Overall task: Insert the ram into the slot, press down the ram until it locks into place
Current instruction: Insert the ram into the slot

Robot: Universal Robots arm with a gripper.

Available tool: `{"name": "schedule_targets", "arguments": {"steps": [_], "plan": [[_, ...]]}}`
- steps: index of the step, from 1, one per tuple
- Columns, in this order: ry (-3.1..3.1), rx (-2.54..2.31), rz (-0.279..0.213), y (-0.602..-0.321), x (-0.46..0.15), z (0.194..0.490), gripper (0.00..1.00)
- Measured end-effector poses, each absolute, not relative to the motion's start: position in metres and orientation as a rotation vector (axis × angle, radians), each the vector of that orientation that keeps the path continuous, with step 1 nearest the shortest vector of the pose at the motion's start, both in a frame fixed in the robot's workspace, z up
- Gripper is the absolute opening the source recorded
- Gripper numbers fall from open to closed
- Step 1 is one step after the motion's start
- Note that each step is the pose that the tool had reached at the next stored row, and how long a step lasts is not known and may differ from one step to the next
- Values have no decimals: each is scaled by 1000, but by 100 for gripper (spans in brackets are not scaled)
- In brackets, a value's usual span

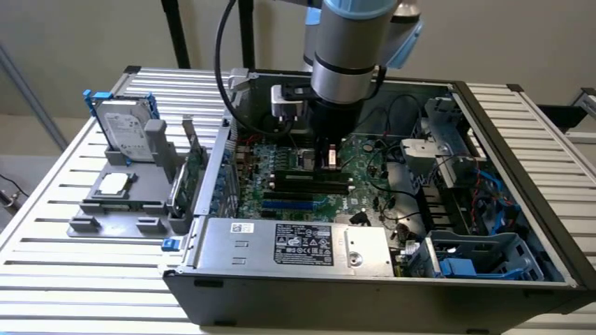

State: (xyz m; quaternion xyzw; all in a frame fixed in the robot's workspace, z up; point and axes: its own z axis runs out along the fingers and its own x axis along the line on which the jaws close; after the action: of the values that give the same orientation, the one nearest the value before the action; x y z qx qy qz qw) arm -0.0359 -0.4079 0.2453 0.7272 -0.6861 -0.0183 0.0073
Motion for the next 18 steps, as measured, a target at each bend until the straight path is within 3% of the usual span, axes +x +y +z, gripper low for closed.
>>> {"name": "schedule_targets", "arguments": {"steps": [18], "plan": [[-2150, 2273, -54, -402, -36, 240, 14]]}}
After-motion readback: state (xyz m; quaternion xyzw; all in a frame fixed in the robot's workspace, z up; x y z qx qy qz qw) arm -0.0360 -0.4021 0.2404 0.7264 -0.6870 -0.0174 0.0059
